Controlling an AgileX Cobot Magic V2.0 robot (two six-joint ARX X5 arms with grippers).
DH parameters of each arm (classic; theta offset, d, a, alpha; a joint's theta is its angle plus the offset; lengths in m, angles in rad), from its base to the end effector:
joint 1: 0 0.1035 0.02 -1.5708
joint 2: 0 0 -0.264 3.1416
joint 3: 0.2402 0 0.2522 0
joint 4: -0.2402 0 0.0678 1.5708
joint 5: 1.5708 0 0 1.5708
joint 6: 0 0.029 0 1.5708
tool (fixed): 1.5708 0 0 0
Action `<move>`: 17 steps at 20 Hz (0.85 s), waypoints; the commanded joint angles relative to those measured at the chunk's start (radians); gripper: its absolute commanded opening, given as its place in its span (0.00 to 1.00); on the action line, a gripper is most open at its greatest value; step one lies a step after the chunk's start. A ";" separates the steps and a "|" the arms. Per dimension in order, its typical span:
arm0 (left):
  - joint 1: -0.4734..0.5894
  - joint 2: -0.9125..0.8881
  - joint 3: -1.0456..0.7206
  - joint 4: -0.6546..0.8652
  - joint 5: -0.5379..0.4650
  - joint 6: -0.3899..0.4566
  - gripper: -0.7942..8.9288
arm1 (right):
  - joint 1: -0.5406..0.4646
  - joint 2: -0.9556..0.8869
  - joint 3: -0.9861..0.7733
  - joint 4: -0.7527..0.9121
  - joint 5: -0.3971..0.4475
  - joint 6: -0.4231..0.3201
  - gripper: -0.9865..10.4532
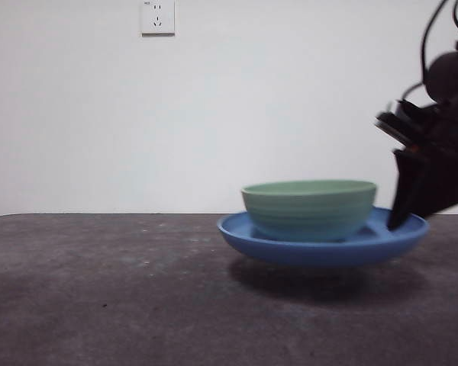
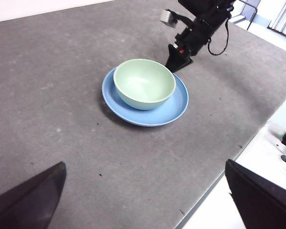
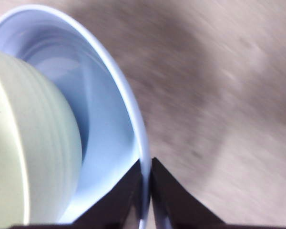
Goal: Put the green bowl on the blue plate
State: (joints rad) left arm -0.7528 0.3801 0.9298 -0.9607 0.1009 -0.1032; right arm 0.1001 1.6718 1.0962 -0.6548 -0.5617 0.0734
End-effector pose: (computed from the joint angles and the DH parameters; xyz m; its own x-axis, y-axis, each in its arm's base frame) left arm 0.0279 -0.0301 0.3420 0.5967 -0.6971 -0.3975 0.7136 0.6875 -0.1345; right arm 0.3125 0.0469 0.1961 0.2279 0.5582 -0.7978 -0.1920 0.8290 0.5252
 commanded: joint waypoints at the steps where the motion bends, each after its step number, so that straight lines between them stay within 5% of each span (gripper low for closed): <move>1: -0.006 0.004 0.010 0.012 -0.004 -0.006 0.63 | 0.055 0.013 0.042 0.000 -0.012 0.051 0.10; 10: -0.006 0.004 0.010 0.011 -0.004 -0.006 0.63 | 0.282 0.042 0.050 0.109 0.043 0.218 0.10; 17: -0.006 0.004 0.010 0.011 -0.004 -0.006 0.63 | 0.317 0.128 0.050 0.151 0.053 0.234 0.10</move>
State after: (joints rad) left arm -0.7528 0.3801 0.9298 -0.9607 0.1005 -0.1032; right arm 0.4114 1.7824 1.1252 -0.5121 -0.5003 0.2943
